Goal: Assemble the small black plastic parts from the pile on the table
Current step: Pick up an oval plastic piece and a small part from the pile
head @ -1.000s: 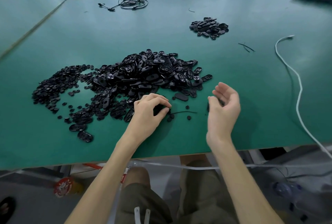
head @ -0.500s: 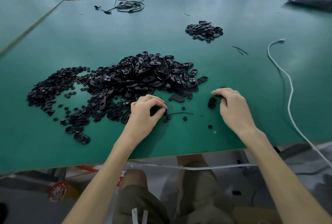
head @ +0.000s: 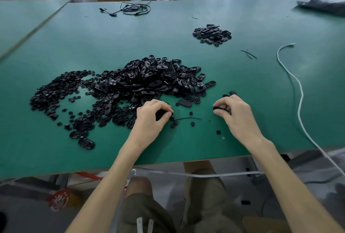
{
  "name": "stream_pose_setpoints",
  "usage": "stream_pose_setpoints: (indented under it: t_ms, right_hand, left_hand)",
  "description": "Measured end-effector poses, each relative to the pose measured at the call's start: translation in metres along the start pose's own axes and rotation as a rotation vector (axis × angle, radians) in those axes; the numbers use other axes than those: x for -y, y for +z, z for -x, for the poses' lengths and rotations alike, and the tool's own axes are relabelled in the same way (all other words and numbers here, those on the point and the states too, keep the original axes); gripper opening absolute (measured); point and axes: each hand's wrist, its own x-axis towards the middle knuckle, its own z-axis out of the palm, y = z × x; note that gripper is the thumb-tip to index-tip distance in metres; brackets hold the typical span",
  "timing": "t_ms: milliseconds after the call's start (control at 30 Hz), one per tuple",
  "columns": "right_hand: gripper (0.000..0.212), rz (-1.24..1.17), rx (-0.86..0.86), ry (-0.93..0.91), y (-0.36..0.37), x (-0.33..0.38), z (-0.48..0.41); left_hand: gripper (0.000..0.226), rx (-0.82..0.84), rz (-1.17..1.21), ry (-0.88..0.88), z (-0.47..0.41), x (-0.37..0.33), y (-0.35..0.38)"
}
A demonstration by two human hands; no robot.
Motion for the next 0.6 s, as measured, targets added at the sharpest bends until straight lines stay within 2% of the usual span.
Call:
stream_pose_setpoints:
  t_ms: [133,300,433,600]
  right_hand:
    - [0.004,-0.015,-0.036,0.032,0.005,0.002,-0.001]
    - [0.01,-0.05,-0.056,0.051,0.005,0.001,-0.003]
    - [0.01,0.004,-0.097,0.078,0.004,-0.002,-0.007]
    - [0.025,0.204,-0.132,0.108,0.007,0.003,-0.012]
  left_hand:
    - [0.01,-0.004,0.013,-0.005,0.0,0.0,0.0]
    - [0.011,-0.008,0.014,-0.009,0.0,-0.001,0.0]
    - [0.009,-0.01,0.018,-0.013,0.0,0.0,0.0]
    - [0.008,-0.018,0.028,-0.012,0.0,-0.001,-0.001]
